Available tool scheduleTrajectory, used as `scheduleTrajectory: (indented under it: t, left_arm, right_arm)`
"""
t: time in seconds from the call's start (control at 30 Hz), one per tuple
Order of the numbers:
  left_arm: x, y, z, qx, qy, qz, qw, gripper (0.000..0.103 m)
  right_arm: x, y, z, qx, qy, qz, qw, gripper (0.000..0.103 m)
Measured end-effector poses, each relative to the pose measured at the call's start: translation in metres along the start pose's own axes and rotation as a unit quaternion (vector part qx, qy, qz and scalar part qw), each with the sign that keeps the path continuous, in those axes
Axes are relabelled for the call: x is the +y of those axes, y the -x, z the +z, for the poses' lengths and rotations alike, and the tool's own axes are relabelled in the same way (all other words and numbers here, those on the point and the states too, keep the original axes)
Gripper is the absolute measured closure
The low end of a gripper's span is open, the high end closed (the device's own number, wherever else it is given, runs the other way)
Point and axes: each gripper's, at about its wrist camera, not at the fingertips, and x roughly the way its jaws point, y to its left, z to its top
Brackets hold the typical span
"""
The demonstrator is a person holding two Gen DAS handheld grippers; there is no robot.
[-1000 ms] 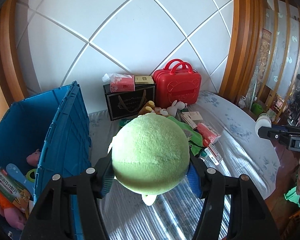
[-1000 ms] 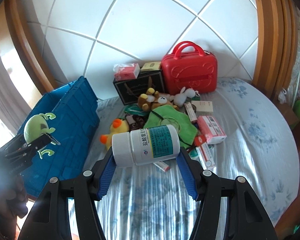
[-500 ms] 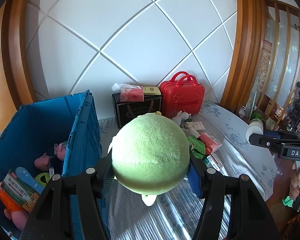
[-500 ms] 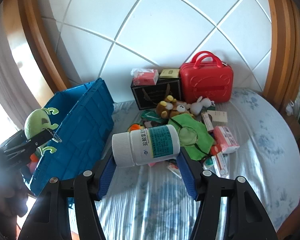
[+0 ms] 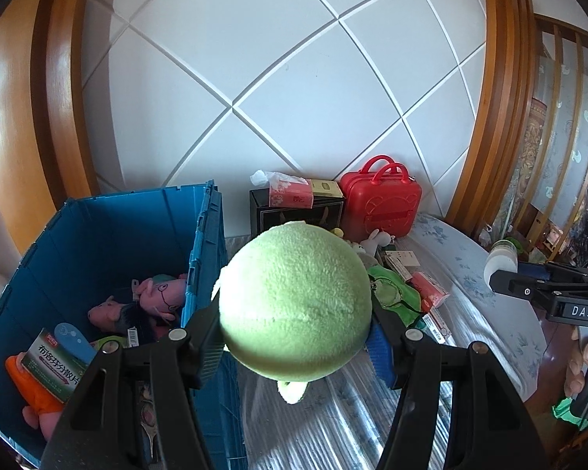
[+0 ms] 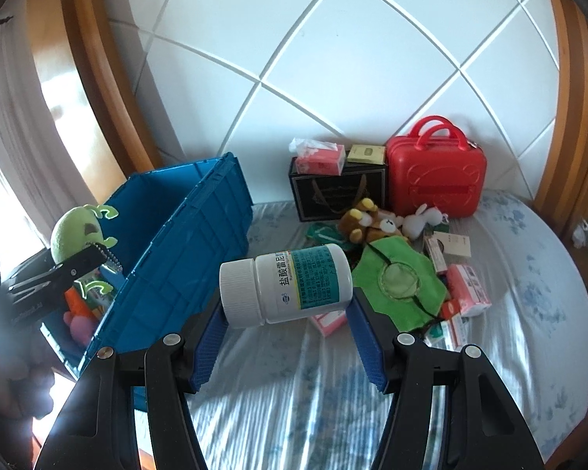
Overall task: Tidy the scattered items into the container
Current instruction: 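Lift and carry the green plush ball and white pill bottle to the blue crate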
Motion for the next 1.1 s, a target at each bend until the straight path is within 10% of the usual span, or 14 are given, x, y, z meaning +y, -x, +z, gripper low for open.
scheduleTrajectory:
  t: [1.1]
  left_arm:
    - [0.12,0.024,-0.005,-0.003,0.031,0.041,0.9987,0.042]
  right_arm:
    - [0.127,-0.053,0.022,-0.019,0.057,0.073,0.996,0.043]
